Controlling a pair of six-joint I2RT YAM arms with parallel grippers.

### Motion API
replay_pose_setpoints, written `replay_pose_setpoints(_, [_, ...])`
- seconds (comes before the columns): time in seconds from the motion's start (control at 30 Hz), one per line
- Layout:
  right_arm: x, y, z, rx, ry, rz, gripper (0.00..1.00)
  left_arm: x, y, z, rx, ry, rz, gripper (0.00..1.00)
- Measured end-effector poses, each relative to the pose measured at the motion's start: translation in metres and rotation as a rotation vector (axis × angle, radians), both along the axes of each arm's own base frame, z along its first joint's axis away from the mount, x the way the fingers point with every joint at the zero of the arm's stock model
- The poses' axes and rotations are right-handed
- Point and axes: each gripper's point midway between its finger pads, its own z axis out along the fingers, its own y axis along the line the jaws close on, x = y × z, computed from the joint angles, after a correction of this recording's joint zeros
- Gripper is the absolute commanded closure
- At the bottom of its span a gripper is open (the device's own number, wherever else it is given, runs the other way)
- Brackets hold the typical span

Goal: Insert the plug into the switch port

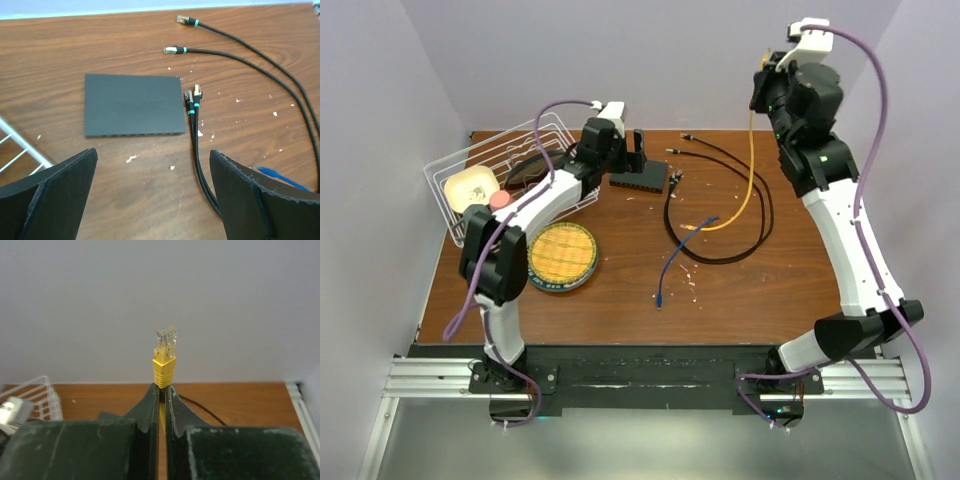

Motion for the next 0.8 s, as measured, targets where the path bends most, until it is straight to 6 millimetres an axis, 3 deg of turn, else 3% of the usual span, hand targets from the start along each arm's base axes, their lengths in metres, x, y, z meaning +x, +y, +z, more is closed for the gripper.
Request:
replay_pose_setpoints(0.27, [0.02, -0.04, -0.126, -0.1, 0.297, -0.265, 1.0, 0.05, -0.027, -0.017, 0.022, 0.025, -0.028, 0.0])
replay_pose_setpoints(0.3, [0.018, -0.046, -0.167, -0.141, 0.402, -0.3, 1.0, 0.07, -0.033, -0.026, 0.023, 0.019, -0.025, 0.02])
replay_pose_setpoints(0.37, [0.017, -0.047, -0.175, -0.147, 0.422, -0.307, 1.0, 0.073, -0.031, -0.035, 0.035, 0.042, -0.019, 0.03])
replay_pose_setpoints(0.5, [0.012, -0.049, -0.201, -0.16, 0.487, -0.316, 1.0, 0.102, -0.029, -0.061, 0.056, 0.039, 0.026, 0.07])
replay_pose_setpoints(0.63, [0.006, -0.047, -0.227, -0.168, 0.547, -0.299, 1.0, 0.111, -0.015, -0.1, 0.106, 0.079, 0.085, 0.11])
replay_pose_setpoints(0.8, [0.0, -0.043, -0.251, -0.173, 0.602, -0.273, 1.0, 0.122, -0.002, -0.123, 0.16, 0.077, 0.15, 0.17])
